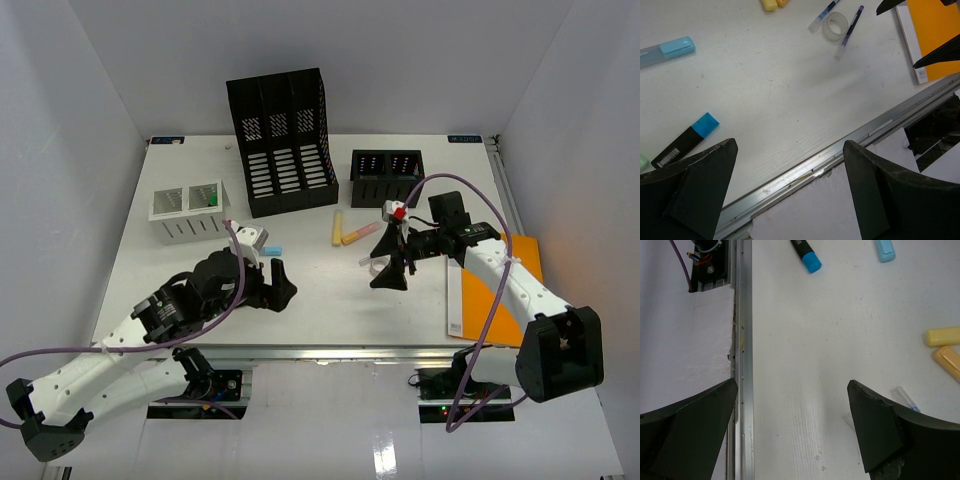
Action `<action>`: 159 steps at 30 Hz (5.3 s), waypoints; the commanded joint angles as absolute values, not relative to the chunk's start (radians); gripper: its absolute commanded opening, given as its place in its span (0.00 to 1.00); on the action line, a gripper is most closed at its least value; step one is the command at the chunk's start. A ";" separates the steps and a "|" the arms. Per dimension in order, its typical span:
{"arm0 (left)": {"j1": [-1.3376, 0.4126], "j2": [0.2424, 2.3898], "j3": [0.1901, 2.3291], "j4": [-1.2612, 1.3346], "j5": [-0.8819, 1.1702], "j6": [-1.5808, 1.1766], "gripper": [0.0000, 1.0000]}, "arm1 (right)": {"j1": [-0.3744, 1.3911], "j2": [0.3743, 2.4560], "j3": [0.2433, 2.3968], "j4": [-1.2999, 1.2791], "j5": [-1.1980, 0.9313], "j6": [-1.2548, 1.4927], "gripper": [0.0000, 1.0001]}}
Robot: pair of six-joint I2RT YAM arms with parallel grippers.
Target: Organize the desk
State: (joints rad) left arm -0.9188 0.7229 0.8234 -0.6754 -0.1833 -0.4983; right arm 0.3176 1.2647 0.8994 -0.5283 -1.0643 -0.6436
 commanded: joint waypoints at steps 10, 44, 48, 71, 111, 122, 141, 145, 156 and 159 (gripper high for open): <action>-0.920 0.767 0.800 -0.670 -0.211 -0.476 0.98 | 0.226 1.304 0.808 -0.509 -1.197 -0.734 0.98; -0.853 0.969 0.828 -0.650 -0.292 -0.228 0.97 | 0.192 1.289 0.804 -0.512 -1.227 -0.741 0.98; -0.844 0.967 0.834 -0.640 -0.276 -0.174 0.96 | 0.192 1.289 0.804 -0.512 -1.228 -0.741 0.98; -0.626 1.318 1.046 -0.901 -0.166 -0.196 0.84 | 0.178 1.281 0.817 -0.533 -1.258 -0.750 0.98; -0.609 1.660 1.067 -0.907 -0.096 -0.034 0.80 | 0.158 1.281 0.819 -0.545 -1.283 -0.755 0.98; -0.609 1.692 1.077 -0.894 -0.121 -0.023 0.80 | 0.155 1.278 0.819 -0.548 -1.289 -0.756 0.98; -0.609 1.668 1.036 -0.860 -0.131 -0.007 0.77 | 0.141 1.279 0.818 -0.559 -1.321 -0.760 0.98; -0.609 1.676 1.030 -0.846 -0.127 -0.007 0.77 | 0.141 1.275 0.821 -0.566 -1.326 -0.767 0.97; -0.609 1.678 1.020 -0.828 -0.126 -0.003 0.76 | 0.140 1.279 0.821 -0.566 -1.318 -0.770 0.98; -0.609 1.687 1.028 -0.824 -0.130 -0.003 0.76 | 0.141 1.281 0.824 -0.570 -1.321 -0.771 0.98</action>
